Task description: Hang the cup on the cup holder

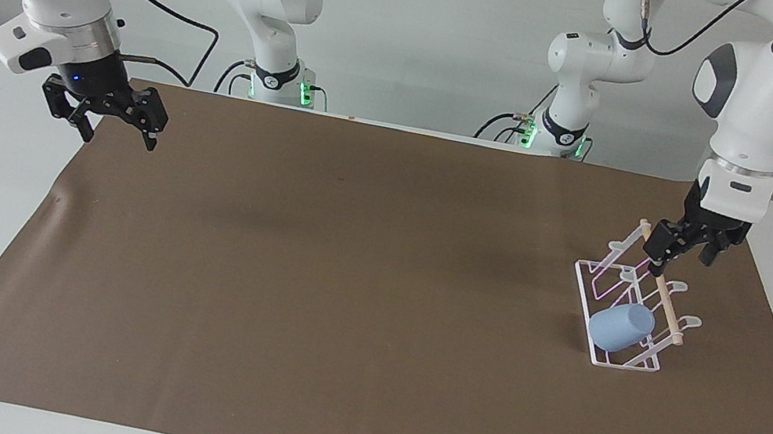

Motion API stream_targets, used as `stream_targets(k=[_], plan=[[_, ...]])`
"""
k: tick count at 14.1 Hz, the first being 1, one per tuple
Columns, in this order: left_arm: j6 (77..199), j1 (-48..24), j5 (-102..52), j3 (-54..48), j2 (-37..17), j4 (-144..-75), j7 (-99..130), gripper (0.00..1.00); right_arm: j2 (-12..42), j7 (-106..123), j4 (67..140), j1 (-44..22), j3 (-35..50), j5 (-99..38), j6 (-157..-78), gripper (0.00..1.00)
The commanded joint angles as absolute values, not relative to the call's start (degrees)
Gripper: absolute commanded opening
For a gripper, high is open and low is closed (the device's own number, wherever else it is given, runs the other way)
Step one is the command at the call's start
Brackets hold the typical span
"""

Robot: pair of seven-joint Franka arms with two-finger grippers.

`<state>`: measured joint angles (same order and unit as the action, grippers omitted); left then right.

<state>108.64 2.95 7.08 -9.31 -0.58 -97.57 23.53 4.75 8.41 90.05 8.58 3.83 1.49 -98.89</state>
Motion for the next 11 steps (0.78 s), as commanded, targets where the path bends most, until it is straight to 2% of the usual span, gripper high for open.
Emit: stream_targets(k=[1,7,11], plan=[[101.71,3.78,5.10,-9.58,-0.53,-94.40,18.73,1.00,3.43,7.47,91.49,8.88,4.22,1.76,-98.70,1.00],[88.88,5.18,3.25,-9.14,-0.26,-89.92,4.94,1.00,3.43,7.47,91.49,8.88,4.22,1.76,-98.70,1.00],[88.15,5.27,-0.42,-8.18,3.86,-91.66,2.90,1.00,3.43,7.47,91.49,8.88,4.22,1.76,-98.70,1.00]])
